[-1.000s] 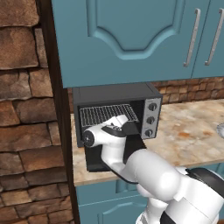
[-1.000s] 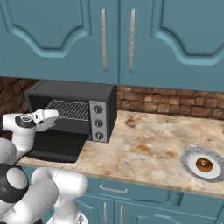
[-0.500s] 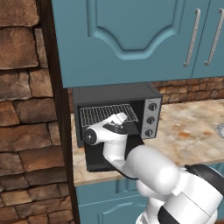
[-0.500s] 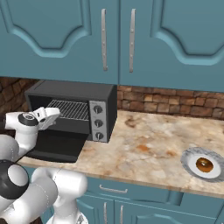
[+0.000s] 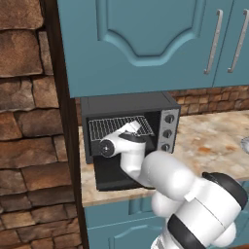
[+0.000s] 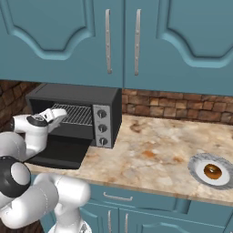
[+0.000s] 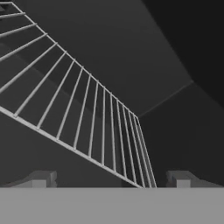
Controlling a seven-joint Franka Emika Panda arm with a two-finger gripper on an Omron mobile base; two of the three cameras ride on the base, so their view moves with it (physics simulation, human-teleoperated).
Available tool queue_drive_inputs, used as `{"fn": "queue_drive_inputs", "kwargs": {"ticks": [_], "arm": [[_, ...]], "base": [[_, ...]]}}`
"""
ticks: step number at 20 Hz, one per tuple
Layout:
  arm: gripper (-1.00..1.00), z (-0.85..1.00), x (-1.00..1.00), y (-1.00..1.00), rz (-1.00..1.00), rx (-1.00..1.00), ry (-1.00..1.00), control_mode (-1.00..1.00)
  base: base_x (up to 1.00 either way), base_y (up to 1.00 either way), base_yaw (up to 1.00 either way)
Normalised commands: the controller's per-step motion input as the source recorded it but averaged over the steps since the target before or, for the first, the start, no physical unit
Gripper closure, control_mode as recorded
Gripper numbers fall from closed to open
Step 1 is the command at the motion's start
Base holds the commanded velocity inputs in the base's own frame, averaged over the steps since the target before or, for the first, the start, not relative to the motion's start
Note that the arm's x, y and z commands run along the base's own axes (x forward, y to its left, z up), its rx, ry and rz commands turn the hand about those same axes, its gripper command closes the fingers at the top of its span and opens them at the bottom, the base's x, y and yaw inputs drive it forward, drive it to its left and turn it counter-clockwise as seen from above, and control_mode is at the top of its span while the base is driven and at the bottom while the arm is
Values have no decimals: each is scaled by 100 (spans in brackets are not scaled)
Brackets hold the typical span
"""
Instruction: Pick up the bagel from the plate, place it on the toaster oven rack, close the door, and set the timer.
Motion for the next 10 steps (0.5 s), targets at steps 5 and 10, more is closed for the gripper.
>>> {"fn": "queue_drive_inputs", "kwargs": {"ticks": [5, 10], "arm": [[-100, -25, 9, 1, 4, -1, 0, -100], [-100, -28, 3, 5, 0, -1, 0, -100]], "base": [[0, 0, 0], [0, 0, 0]]}}
